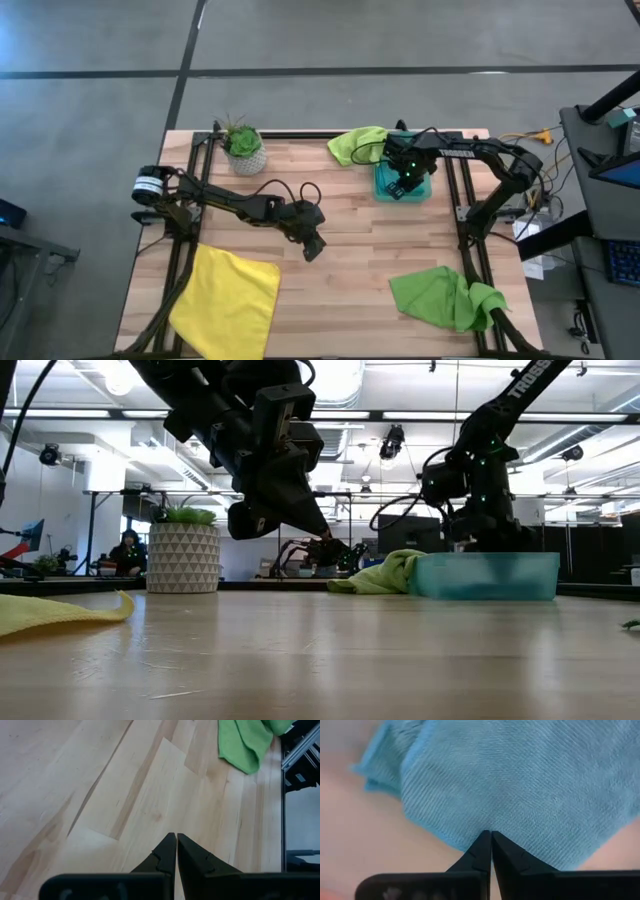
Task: Fold microfiber towels
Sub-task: Fold the green towel
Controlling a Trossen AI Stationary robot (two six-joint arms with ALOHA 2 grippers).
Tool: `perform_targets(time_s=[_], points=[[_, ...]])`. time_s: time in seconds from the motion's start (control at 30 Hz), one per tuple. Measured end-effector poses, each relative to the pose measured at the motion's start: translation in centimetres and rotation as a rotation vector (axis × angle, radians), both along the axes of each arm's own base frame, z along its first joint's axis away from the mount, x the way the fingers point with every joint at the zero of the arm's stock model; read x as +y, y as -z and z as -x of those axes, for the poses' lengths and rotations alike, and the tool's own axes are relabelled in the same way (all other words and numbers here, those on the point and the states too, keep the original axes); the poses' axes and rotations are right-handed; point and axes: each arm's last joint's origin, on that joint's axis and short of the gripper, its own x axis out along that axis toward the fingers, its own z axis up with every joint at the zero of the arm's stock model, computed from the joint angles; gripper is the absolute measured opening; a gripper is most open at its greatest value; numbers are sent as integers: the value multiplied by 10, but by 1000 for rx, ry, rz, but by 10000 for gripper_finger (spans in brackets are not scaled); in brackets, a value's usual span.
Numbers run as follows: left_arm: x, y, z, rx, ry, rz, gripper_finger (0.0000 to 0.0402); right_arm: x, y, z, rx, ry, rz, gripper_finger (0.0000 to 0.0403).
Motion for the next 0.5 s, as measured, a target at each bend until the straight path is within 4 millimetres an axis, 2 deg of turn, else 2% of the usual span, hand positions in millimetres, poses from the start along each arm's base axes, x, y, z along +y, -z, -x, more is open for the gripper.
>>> perform_targets(time_s=[0.13, 0.3, 0.4, 0.5], points=[[0, 0, 0, 0, 2, -2, 0, 3, -17, 5, -20, 33, 60, 9], [0, 0, 0, 1, 3, -2, 0, 15, -61, 20, -169, 54, 189, 9], [0, 2, 1, 6, 3, -3, 0, 38, -89, 33, -332, 1, 222, 9], [0, 2, 1, 4, 8, -9, 0, 72, -104, 49, -497, -82, 185, 9]])
